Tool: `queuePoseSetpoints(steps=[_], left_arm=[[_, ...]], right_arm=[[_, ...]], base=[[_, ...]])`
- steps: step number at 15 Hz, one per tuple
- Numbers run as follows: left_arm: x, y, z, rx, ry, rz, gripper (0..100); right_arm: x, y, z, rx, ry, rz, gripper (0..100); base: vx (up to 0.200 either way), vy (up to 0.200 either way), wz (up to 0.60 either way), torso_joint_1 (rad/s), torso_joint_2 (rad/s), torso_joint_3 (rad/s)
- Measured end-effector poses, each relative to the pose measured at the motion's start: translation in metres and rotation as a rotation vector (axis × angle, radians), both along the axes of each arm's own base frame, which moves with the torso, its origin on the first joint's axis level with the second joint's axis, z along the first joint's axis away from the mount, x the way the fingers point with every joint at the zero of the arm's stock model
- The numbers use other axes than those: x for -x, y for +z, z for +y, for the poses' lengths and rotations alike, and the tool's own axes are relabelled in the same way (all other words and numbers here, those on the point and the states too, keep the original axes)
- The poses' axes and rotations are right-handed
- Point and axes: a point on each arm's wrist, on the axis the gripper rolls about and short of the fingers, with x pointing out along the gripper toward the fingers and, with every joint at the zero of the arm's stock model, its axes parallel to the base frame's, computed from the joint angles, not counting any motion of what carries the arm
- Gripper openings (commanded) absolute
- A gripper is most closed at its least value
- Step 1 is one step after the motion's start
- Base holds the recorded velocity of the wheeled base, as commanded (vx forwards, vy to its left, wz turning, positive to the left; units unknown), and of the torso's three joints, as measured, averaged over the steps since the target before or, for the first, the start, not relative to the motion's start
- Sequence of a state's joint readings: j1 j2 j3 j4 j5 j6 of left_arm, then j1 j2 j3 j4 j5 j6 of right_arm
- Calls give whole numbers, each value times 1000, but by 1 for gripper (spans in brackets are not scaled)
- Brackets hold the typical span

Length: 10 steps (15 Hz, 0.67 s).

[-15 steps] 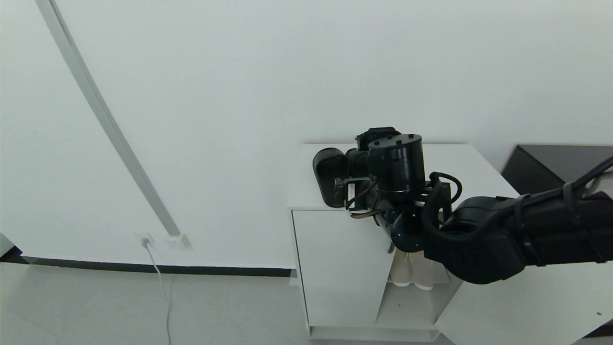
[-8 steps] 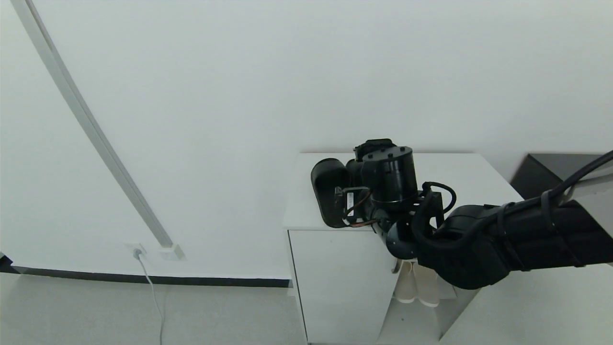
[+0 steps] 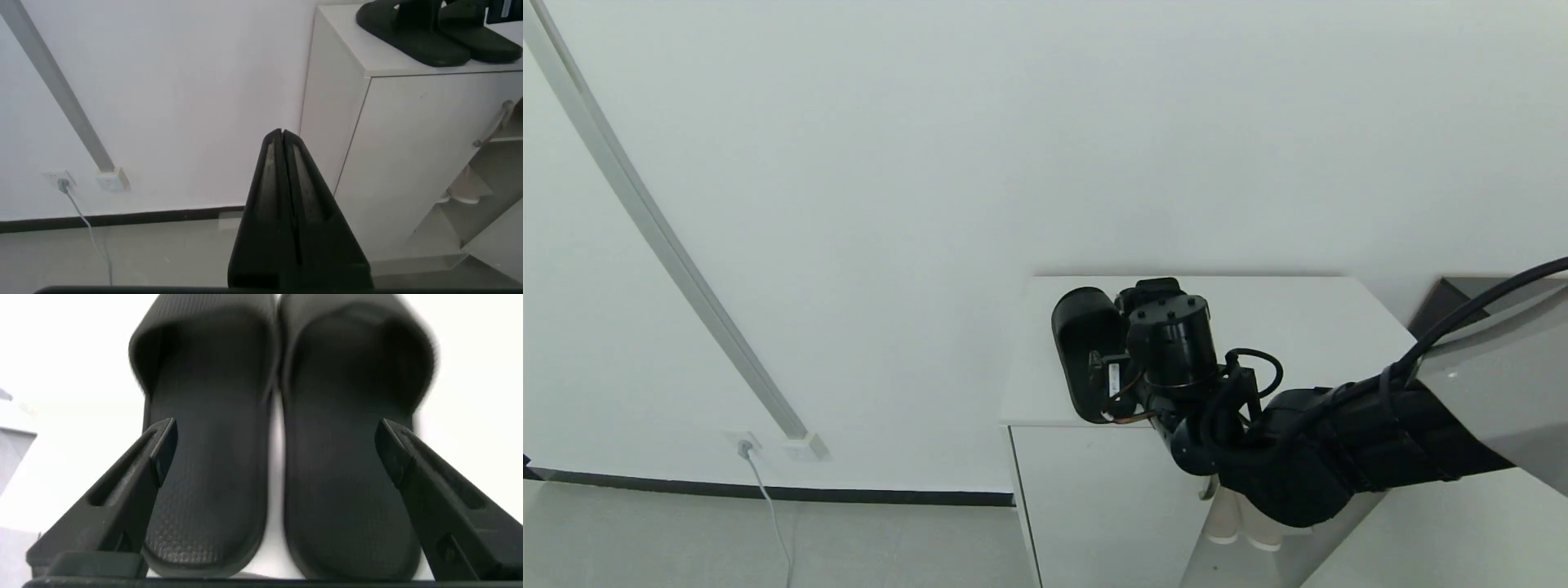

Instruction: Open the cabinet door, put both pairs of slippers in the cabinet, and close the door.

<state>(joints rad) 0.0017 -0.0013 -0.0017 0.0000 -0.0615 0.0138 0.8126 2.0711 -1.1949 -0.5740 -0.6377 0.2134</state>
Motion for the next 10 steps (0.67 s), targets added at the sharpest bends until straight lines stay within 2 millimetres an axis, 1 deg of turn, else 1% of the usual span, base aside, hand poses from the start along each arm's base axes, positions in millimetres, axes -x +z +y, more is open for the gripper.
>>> queuePoseSetpoints(steps=[2, 6, 10], left_arm=[[0, 0, 0, 0, -1, 0, 0], [0, 0, 0, 0, 0, 0, 0], [0, 0, 0, 1, 1, 0, 0]], right_arm=[[-13, -4, 1, -13, 7, -6, 100], [-44, -13, 6, -25, -1, -22, 100], [-75, -11, 7, -34, 20, -65, 100]], base=[[0, 0, 0, 0, 0, 0], [0, 0, 0, 0, 0, 0], [0, 0, 0, 0, 0, 0]])
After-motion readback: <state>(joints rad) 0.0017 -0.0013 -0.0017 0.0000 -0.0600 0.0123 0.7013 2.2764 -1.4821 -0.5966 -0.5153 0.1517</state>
